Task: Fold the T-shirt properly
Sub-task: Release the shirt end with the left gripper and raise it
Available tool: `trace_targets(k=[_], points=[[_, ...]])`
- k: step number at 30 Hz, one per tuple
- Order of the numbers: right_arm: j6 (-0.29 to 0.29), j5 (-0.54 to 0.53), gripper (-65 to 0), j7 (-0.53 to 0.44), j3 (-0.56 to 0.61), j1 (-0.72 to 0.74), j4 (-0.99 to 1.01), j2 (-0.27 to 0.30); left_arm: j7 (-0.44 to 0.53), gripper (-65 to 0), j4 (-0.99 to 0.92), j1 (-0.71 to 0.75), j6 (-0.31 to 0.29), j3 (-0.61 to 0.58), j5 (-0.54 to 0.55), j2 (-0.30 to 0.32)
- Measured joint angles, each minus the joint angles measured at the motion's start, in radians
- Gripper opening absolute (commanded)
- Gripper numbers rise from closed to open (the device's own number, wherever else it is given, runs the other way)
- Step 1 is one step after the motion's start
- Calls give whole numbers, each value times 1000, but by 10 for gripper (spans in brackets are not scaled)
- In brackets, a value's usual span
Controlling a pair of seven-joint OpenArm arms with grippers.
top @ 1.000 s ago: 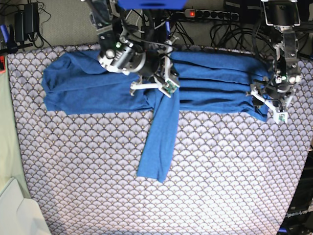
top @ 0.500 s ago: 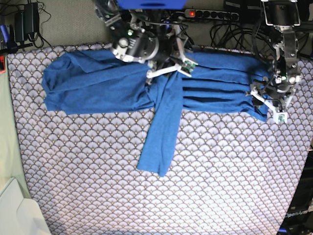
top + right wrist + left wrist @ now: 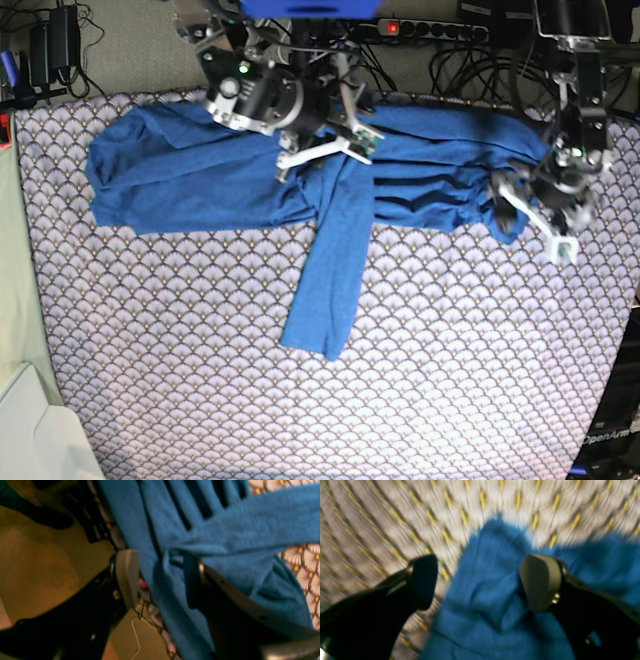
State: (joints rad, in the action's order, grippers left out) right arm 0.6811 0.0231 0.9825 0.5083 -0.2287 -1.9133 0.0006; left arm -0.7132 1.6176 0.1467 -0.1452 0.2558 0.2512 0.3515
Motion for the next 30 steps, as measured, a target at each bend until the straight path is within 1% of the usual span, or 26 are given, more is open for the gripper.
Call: trace_targets(k=[3, 5, 6, 8, 10, 13, 15, 17, 19, 26, 30], points=[[0, -4, -348, -8, -19, -4, 0, -1, 4, -122, 45, -3, 2, 0, -1, -2], [0, -3, -348, -5, -48, -6, 0, -1, -74, -122, 44, -3, 3, 0, -1, -3], [0, -3, -348, -4, -62, -5, 0, -1, -97, -122, 42, 1, 3, 3, -2, -3], [0, -2, -348, -6, -88, -5, 0, -1, -97, -122, 41, 6, -9, 27, -2, -6], [2, -3, -348, -6, -108, -7, 0, -1, -91, -122, 41, 2, -5, 51, -1, -7], [2, -3, -348, -6, -128, -8, 0, -1, -92, -122, 35, 0, -1, 50, -14, -21], [2, -3, -348, -6, -128, -8, 0, -1, -84, -123, -6, -7, -13, 44, 2, -35], [2, -3, -348, -6, -128, -8, 0, -1, -82, -123, -68, -14, 0, 43, -9, -55], [2, -3, -348, -6, -128, -8, 0, -1, -91, -123, -118, -14, -8, 44, -1, -58], [2, -2, -348, -5, -129, -10, 0, 18, -73, -123, -158, -30, -8, 54, 0, -46], [2, -3, -348, -6, -128, -10, 0, 18, -80, -123, -158, -28, -5, 98, -8, -33]])
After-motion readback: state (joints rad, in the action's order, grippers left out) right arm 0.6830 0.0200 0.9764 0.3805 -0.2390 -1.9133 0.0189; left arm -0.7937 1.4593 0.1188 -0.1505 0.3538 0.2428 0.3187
